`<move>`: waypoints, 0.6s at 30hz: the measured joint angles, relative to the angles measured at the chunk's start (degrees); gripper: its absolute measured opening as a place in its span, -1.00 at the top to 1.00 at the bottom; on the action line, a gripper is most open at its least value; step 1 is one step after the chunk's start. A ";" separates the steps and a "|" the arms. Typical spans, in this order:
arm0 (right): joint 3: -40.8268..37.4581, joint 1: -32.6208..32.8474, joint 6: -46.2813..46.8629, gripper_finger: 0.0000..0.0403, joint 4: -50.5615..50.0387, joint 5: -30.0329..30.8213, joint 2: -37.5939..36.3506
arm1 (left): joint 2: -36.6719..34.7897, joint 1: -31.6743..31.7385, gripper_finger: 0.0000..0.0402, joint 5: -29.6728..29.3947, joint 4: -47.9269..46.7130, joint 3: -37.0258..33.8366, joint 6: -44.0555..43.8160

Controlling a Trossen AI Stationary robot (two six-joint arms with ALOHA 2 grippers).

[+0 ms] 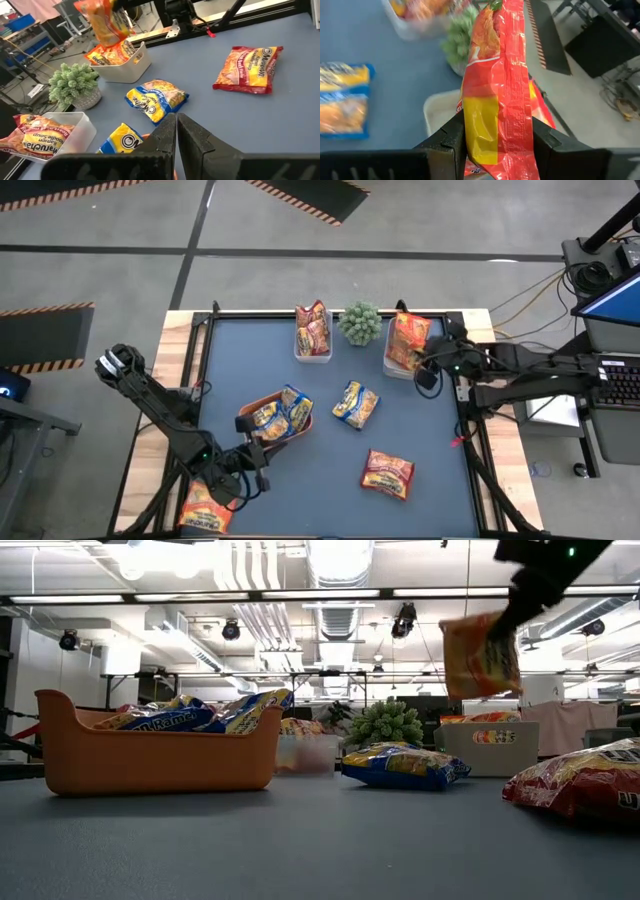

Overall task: Sort Maruchan noodles
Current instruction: Put the orange noodle pack into the gray bin

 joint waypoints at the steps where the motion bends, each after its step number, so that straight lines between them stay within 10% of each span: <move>1: -1.24 -0.82 -0.99 0.39 0.61 -0.16 -0.20 | 0.00 0.14 1.00 0.02 -0.04 0.00 0.00; 18: -5.60 -7.22 -3.51 0.39 7.43 -4.83 4.87 | 0.02 0.24 1.00 0.33 -0.07 0.00 -0.20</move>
